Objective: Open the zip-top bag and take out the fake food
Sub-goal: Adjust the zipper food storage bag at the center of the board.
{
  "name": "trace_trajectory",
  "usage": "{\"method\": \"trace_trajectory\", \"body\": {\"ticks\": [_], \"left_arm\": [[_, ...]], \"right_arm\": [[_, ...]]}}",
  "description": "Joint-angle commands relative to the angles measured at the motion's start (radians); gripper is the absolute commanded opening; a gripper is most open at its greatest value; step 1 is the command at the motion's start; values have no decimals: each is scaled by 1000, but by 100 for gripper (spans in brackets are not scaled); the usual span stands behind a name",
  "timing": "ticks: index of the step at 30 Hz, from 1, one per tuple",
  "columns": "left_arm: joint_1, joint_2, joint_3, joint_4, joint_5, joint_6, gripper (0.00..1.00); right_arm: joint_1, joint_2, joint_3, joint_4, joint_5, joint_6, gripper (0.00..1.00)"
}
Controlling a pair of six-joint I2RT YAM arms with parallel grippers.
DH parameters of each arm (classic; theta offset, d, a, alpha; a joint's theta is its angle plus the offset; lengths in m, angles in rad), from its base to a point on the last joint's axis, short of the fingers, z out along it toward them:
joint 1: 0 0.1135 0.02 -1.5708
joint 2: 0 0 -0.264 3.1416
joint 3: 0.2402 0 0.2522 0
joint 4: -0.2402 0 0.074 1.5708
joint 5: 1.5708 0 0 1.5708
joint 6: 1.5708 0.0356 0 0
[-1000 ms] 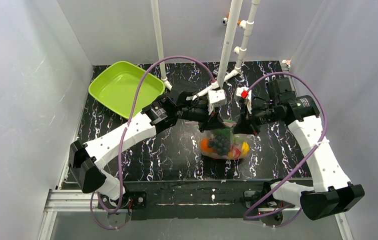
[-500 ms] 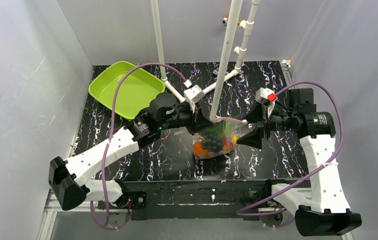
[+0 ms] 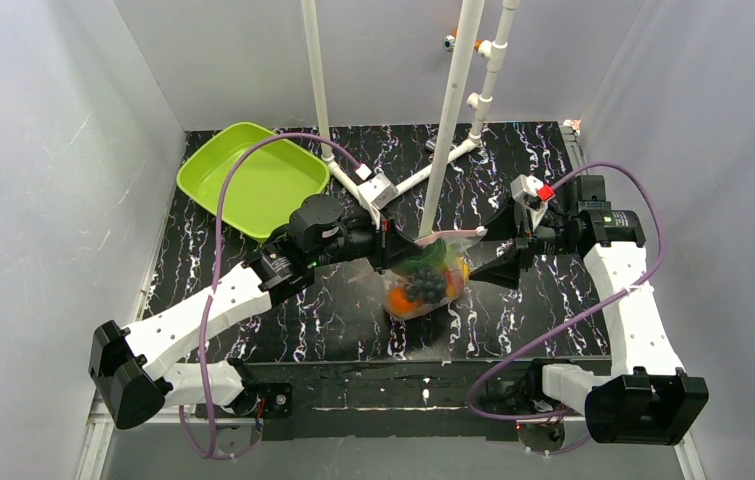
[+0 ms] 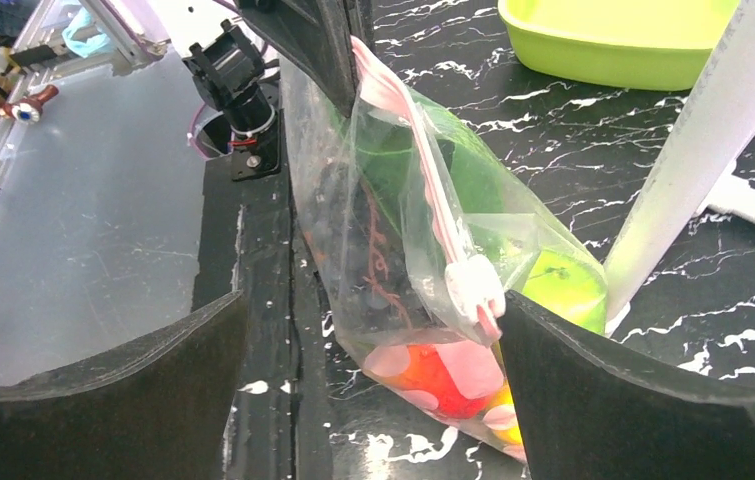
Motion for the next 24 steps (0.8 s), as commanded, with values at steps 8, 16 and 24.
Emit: {"method": "trace_trajectory", "body": {"ticks": [8, 16, 24], "left_arm": [[6, -56, -28, 108, 24, -41, 0], [6, -59, -41, 120, 29, -55, 0], [5, -69, -40, 110, 29, -58, 0]], "right_arm": [[47, 81, -46, 116, -110, -59, 92], [47, 59, -35, 157, -153, 36, 63], [48, 11, -55, 332, -69, 271, 5]]}}
